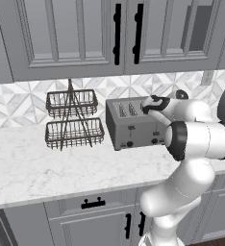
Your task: Start the toaster. Once the lever pops up, take the bread to the plate on the dining counter.
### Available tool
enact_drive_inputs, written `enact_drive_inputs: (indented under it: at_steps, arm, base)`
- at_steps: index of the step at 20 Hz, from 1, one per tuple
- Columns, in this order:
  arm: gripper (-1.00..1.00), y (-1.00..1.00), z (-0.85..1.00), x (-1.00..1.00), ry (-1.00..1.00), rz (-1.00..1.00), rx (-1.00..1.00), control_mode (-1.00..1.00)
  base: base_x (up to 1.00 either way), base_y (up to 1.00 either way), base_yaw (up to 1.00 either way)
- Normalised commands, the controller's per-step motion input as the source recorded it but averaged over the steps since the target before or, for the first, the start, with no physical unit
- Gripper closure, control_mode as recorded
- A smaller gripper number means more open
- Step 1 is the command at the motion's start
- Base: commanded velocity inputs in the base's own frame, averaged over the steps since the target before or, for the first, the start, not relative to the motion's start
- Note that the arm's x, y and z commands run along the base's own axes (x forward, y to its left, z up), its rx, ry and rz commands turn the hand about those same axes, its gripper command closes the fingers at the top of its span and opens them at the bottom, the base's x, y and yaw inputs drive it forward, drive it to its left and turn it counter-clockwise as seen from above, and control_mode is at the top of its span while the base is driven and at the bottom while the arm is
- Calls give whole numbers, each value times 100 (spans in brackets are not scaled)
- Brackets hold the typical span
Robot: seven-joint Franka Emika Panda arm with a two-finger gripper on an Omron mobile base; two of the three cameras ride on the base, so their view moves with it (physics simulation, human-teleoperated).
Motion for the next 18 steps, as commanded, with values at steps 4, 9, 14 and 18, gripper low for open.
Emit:
enact_drive_inputs:
  at_steps: [4,9,14,18]
  arm:
    - [-100,0,0,0,0,0,0,-100]
    - [-100,0,0,0,0,0,0,-100]
    - [-100,0,0,0,0,0,0,-100]
    - [-100,0,0,0,0,0,0,-100]
  base:
    - [0,0,0]
    - [0,0,0]
    - [0,0,0]
    - [0,0,0]
